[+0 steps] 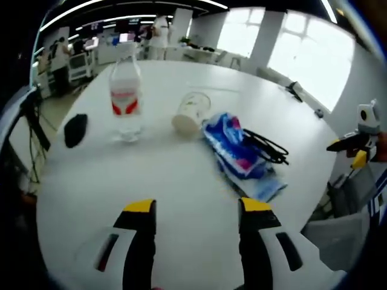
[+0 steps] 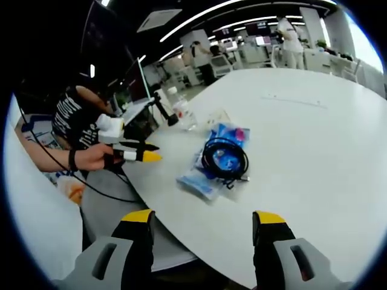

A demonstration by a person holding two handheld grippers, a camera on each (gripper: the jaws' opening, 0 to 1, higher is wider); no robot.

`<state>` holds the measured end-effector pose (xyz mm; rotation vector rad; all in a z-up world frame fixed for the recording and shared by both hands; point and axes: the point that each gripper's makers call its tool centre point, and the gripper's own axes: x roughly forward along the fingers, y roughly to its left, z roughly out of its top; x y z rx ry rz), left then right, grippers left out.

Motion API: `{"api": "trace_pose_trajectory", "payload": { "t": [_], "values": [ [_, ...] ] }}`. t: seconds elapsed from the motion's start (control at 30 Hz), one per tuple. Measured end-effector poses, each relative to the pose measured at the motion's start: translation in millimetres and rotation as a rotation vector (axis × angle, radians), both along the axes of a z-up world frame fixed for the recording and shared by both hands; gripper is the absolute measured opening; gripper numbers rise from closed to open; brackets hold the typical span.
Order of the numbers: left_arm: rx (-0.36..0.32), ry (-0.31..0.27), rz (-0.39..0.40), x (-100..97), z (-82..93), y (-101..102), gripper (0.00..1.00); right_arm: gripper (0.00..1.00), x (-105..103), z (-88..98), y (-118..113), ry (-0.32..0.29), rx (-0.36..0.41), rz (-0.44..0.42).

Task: Arrange the tabletop items into an orderly group along one side of the table until the central work area is clear of visible clutter.

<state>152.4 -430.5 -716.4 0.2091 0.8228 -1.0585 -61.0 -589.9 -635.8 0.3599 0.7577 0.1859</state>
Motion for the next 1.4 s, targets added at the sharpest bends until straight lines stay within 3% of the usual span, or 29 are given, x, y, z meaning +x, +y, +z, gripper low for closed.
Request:
{"api": "trace_pose_trajectory", "payload": {
  "t": [0.43, 0.9, 1.03, 1.4],
  "values": [
    [-0.004, -0.022, -0.060, 13.6, 18.9, -40.2, 0.55, 0.71, 2.0, 11.7, -1.1, -0.035, -0.037, 0.003],
    [-0.031, -0.021, -0.049, 40.3, 27.6, -80.6, 0.55, 0.74, -6.4, 21.2, -2.9, -0.075, -0.048, -0.047],
    [-0.060, -0.023, -0.028, 47.5, 37.3, -90.9, 0.54, 0.75, -7.3, 23.6, -3.9, -0.080, -0.058, -0.054],
    [-0.059, -0.028, -0.053, 66.3, 36.4, -110.3, 0.55, 0.77, -3.9, 35.7, -17.6, -0.111, -0.079, -0.050]
  ]
}}
